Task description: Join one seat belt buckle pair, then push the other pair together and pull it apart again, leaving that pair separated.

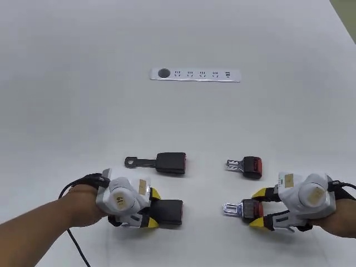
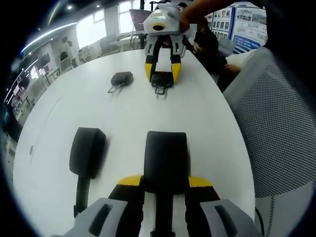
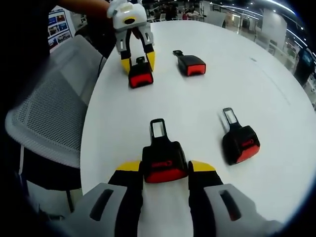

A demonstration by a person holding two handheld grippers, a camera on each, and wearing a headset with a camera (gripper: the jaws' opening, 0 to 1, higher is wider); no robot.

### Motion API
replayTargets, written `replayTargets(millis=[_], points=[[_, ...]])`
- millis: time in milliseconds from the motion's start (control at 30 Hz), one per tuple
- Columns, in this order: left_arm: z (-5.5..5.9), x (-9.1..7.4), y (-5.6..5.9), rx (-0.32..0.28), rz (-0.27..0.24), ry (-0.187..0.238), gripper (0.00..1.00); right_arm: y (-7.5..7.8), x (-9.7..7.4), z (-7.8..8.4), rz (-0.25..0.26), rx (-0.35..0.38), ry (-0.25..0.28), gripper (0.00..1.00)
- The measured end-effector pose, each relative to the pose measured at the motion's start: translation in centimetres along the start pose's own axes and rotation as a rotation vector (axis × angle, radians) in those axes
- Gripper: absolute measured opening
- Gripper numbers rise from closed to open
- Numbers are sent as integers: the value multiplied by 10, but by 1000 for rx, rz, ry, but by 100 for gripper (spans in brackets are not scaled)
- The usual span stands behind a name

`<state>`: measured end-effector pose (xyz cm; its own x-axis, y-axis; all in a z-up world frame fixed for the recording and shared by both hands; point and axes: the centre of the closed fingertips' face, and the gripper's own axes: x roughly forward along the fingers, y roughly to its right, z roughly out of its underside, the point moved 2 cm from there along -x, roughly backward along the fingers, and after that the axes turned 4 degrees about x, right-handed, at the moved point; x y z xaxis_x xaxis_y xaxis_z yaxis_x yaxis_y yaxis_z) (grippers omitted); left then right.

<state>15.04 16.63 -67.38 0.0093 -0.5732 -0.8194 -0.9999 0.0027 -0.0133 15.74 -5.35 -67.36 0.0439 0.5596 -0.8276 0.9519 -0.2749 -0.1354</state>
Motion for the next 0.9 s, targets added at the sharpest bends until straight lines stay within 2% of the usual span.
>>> replayTargets(millis=[133, 300, 633, 900], points=[[0, 0, 0, -8, -1, -3, 33, 1, 1, 2, -8, -19, -26, 33], [0, 0, -1, -13, 0, -11, 33, -2, 2, 2, -14, -23, -35, 33], [-1, 0, -1, -23, 3, -32, 33, -16, 11, -11, -17, -22, -39, 33], [-2, 0, 0, -28, 2, -51, 33, -18, 18, -17, -8, -14, -51, 33]])
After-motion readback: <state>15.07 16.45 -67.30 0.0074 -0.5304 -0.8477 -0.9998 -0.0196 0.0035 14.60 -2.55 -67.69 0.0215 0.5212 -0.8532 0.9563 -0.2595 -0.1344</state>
